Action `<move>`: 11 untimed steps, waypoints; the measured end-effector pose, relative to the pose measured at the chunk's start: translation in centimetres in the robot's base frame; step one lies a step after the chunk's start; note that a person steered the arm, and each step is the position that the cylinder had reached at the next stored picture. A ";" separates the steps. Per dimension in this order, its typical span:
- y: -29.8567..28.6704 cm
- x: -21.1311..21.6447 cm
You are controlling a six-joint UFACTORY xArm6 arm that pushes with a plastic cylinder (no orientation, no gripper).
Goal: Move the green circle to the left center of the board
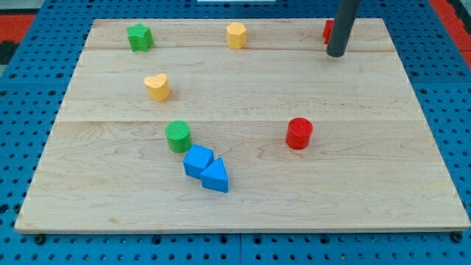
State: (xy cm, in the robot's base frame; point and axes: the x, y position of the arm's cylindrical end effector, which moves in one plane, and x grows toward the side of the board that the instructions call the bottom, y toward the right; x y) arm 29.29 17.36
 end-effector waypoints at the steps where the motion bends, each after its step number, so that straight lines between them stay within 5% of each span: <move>1: -0.1 0.1; 6: -0.2 0.1; 10: -15.3 3.9; 11: -15.7 9.2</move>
State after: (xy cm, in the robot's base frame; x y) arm 38.54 1.71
